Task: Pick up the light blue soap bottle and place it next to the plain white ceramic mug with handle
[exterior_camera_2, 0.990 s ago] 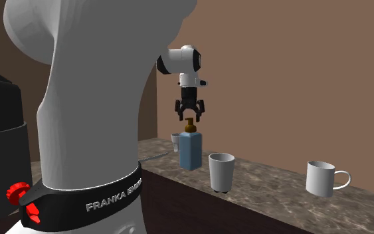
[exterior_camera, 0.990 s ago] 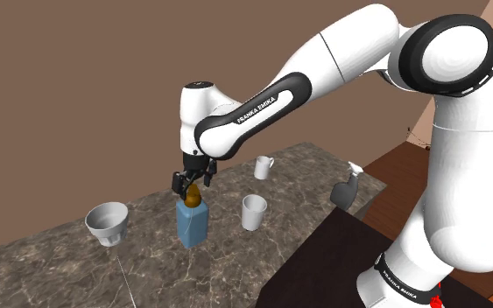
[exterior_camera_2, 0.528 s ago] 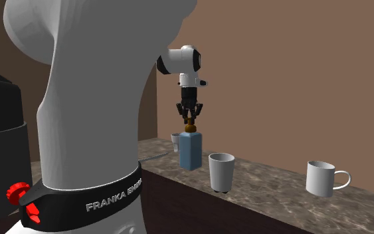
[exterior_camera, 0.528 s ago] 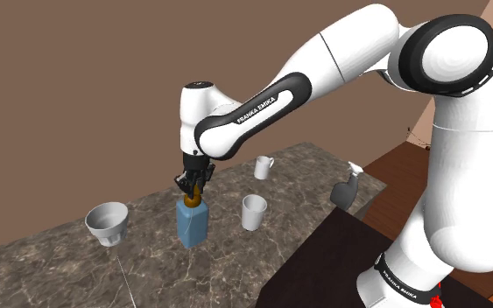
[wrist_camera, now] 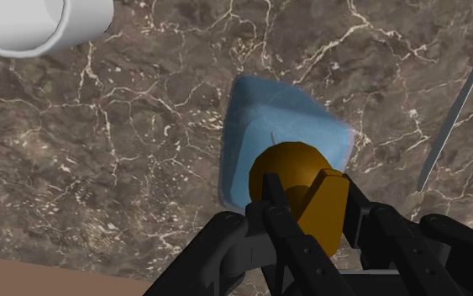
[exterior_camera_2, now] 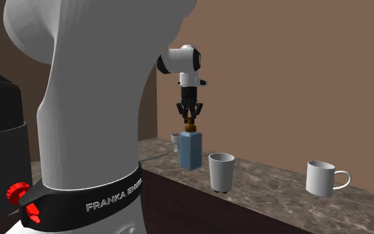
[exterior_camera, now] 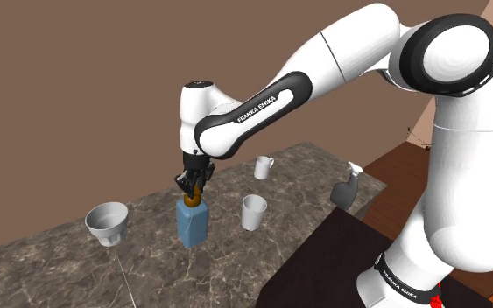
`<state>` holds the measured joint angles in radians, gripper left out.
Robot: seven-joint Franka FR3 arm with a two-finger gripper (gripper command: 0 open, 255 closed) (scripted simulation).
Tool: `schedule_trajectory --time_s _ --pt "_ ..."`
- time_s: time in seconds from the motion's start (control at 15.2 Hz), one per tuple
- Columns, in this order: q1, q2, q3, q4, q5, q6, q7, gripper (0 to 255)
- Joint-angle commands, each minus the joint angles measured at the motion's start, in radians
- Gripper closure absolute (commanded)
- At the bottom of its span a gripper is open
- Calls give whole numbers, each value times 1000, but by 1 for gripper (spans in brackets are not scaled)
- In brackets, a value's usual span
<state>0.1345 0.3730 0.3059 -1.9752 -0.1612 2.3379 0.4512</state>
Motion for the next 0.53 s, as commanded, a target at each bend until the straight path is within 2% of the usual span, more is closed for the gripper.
schedule_trajectory --time_s 0.0,0.46 --pt "-2 -14 3 4 6 -17 -4 255" --pt "-11 -69 15 29 32 -94 -21 255"
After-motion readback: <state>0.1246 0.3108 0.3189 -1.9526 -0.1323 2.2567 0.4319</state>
